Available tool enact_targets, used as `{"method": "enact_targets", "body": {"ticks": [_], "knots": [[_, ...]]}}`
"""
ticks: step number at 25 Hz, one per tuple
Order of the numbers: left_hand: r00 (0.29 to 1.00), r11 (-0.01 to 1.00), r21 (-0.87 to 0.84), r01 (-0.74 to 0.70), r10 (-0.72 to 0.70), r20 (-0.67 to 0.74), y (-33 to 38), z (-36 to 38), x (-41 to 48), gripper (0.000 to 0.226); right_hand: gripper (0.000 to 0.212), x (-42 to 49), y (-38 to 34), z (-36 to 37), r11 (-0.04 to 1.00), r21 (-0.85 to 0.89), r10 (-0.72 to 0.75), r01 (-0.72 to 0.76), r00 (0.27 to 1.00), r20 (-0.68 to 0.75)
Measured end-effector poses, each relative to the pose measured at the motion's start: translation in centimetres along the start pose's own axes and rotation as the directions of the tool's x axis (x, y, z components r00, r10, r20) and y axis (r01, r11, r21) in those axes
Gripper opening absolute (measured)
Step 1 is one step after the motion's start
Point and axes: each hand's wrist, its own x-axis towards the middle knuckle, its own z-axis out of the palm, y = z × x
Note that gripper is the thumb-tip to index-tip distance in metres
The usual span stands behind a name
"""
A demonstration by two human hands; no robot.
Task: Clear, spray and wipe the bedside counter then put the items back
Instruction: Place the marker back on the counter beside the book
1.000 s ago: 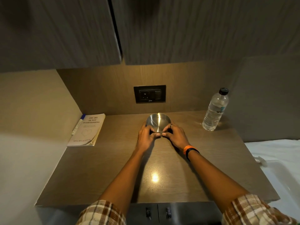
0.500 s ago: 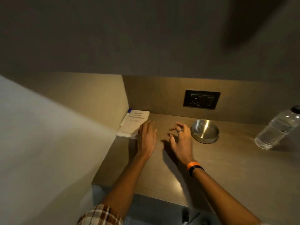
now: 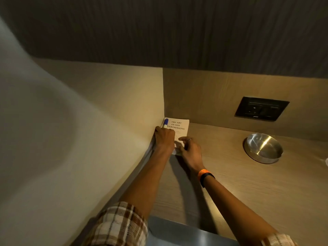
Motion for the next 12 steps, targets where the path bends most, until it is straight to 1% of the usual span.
{"method": "enact_targets", "body": {"ticks": [2, 4, 6, 8, 10, 11, 12], "knots": [[0.999, 0.998, -0.064, -0.017, 0.015, -0.03, 0.2, 0.2, 0.7, 0.026, 0.022, 0.1, 0.4, -0.5, 0.998, 0.059, 0.035, -0.033, 0.999, -0.029], [0.996, 0.969, -0.245, -0.042, 0.021, -0.086, 1.1, 0.5, 0.7, 0.028, 0.022, 0.2, 0.9, -1.4, 0.99, 0.114, 0.092, -0.083, 0.993, -0.076], [0.996, 0.886, -0.46, -0.058, 0.02, -0.088, 3.3, 0.3, -0.2, 0.029, 0.026, 0.1, 1.3, -2.7, 0.975, 0.173, 0.162, -0.14, 0.98, -0.117], [0.998, 0.791, -0.608, -0.065, 0.058, -0.03, 6.5, 0.3, -1.0, 0.021, 0.035, -0.1, 2.1, -4.5, 0.97, 0.176, 0.194, -0.167, 0.969, -0.155], [0.994, 0.715, -0.697, -0.055, 0.104, 0.028, 9.7, 0.4, -1.9, 0.02, 0.041, -0.5, 3.4, -6.6, 0.982, 0.085, 0.182, -0.168, 0.964, -0.194], [0.99, 0.657, -0.754, -0.031, 0.122, 0.065, 10.9, 0.5, -2.3, 0.024, 0.042, -0.7, 4.0, -7.7, 0.985, 0.038, 0.172, -0.168, 0.965, -0.198], [0.985, 0.577, -0.817, 0.0, 0.14, 0.099, 11.7, 0.5, -2.8, 0.029, 0.043, -0.9, 4.6, -8.8, 0.986, 0.007, 0.166, -0.168, 0.968, -0.188]]}}
